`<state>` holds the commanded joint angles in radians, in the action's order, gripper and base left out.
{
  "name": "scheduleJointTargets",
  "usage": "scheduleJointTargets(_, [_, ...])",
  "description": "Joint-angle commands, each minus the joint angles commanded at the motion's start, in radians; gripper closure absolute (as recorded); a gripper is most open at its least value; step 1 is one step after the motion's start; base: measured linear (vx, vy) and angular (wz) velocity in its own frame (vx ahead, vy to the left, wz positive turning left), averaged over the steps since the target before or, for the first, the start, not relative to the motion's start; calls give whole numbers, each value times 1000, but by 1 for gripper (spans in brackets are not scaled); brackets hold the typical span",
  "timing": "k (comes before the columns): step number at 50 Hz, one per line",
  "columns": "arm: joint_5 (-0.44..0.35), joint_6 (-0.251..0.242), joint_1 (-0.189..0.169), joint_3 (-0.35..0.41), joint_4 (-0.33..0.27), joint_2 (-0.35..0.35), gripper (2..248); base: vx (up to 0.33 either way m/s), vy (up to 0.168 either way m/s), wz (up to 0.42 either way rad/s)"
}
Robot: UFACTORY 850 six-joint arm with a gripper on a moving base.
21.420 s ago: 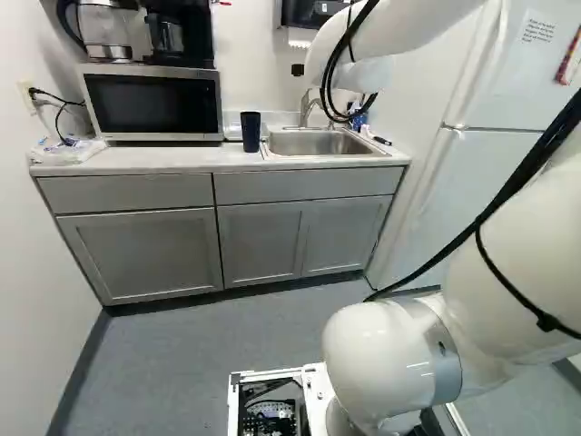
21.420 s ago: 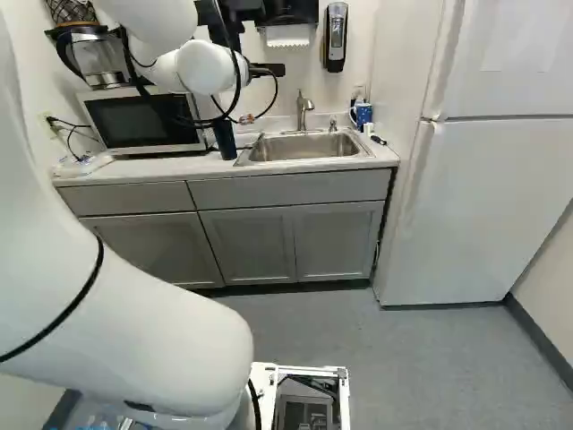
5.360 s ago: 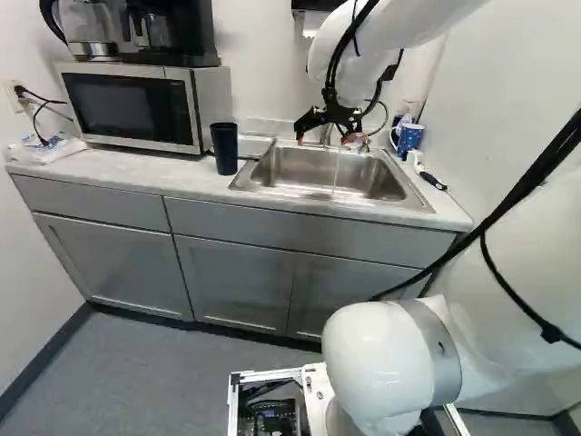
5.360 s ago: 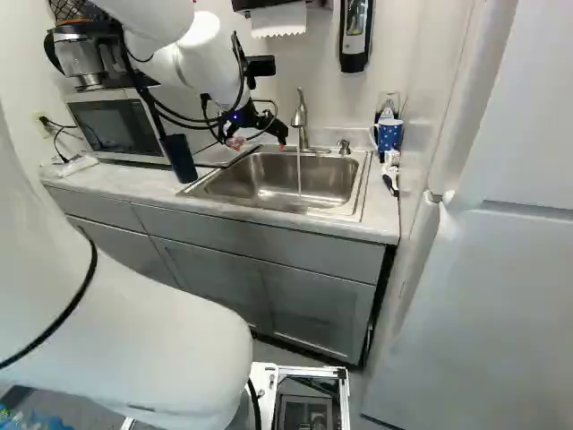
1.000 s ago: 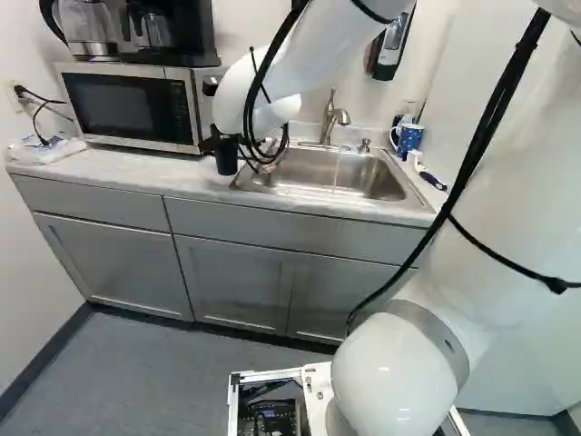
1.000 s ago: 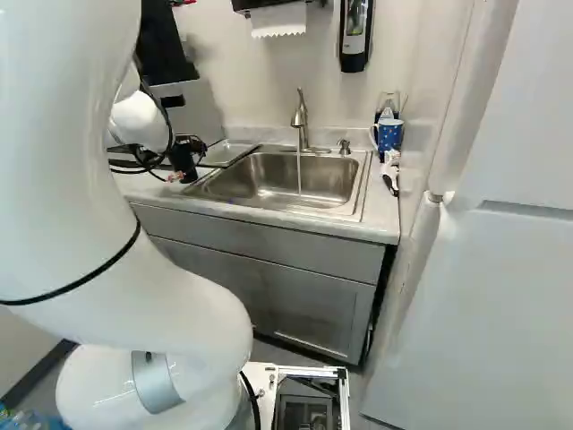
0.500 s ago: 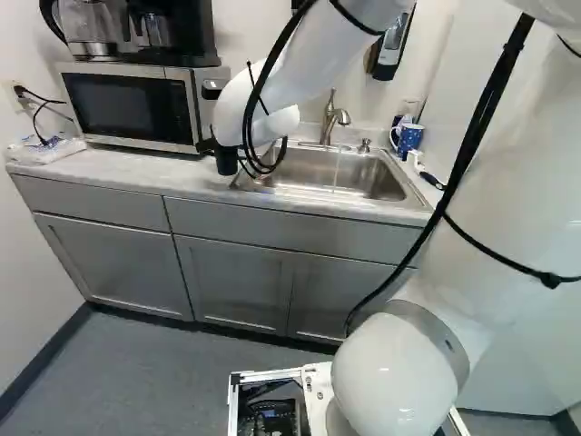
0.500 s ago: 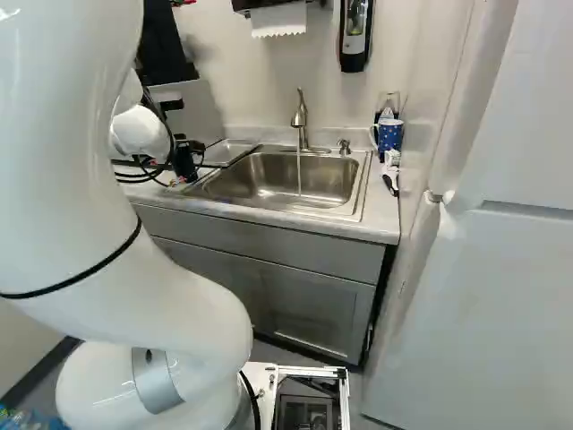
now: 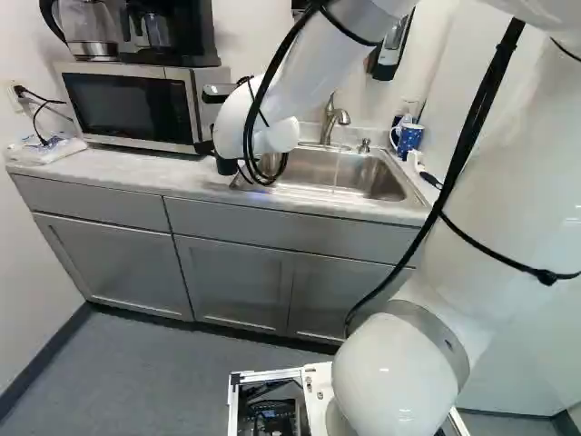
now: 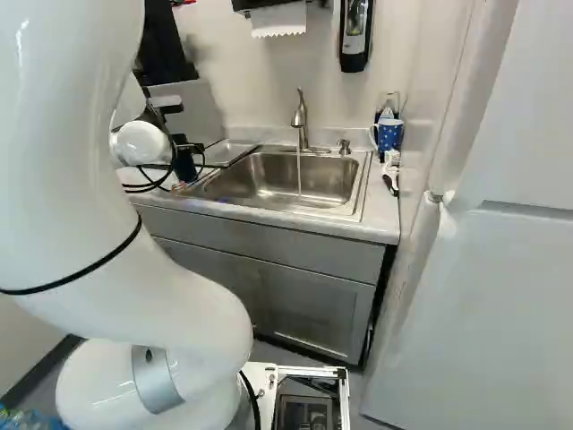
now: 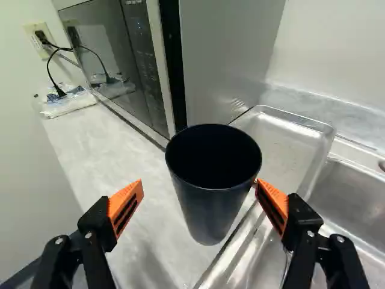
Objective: Rinse the cup and place it in the tray
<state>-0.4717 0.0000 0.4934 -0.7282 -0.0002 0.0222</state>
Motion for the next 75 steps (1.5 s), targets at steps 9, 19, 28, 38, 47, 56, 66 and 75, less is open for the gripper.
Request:
scheduleJointTargets(9, [-60, 0, -6, 22, 0, 2, 3, 0, 0, 0])
scheduleJointTargets(19, [-128, 0, -11, 43, 0, 0, 3, 0, 0, 0])
scheduleJointTargets(28, [-188, 0, -11, 52, 0, -11, 3, 0, 0, 0])
scheduleJointTargets(38, [-255, 0, -11, 58, 0, -27, 3, 0, 0, 0])
scheduleJointTargets(47, [-307, 0, -14, 66, 0, -40, 3, 0, 0, 0])
scheduleJointTargets(56, [-314, 0, -18, 75, 0, -52, 3, 0, 0, 0])
scheduleJointTargets(66, [-314, 0, -19, 78, 0, -64, 3, 0, 0, 0])
scheduleJointTargets(75, [-314, 0, -19, 78, 0, -64, 3, 0, 0, 0])
